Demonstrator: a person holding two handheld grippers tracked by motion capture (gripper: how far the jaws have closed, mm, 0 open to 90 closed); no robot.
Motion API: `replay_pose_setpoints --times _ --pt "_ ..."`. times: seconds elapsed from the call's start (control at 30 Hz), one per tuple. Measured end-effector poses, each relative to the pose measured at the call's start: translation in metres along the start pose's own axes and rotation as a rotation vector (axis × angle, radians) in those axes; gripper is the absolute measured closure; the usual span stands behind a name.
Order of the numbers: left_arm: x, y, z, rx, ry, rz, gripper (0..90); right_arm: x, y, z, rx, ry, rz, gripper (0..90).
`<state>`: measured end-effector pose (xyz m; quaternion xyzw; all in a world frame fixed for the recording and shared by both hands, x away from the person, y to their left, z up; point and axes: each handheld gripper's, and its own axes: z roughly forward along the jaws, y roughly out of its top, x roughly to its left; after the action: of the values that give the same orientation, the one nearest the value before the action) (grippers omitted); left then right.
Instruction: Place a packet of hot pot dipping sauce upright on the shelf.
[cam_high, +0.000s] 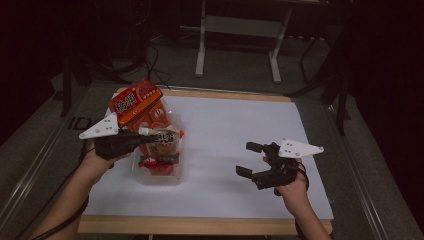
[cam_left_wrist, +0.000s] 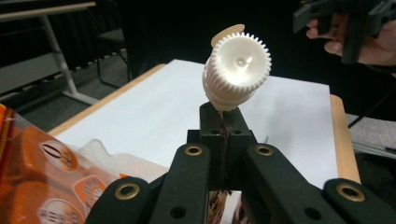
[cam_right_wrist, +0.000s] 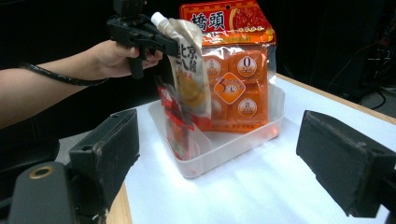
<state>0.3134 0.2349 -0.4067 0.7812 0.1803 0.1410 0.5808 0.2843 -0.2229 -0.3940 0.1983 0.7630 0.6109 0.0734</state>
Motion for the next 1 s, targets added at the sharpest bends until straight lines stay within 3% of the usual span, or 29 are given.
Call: replay_pose_setpoints --times 0.3,0.6,1.0 --pt "-0.0033 -0.0060 0.0048 0.039 -0.027 -0.006 90.0 -0.0025 -0.0006 -0.0008 -0.005 0.006 0.014 13.1" --pt "-0.0024 -0.0078 0.0060 0.043 -0.050 -0.031 90.0 -0.0047 -0.0012 -0.0008 -0.007 0.005 0.027 13.2" --pt "0.0012 -0.0096 0.0074 0.045 -0.040 -0.037 89.9 -0.0062 -0.0036 0.0002 -0.005 0.010 0.038 13.3"
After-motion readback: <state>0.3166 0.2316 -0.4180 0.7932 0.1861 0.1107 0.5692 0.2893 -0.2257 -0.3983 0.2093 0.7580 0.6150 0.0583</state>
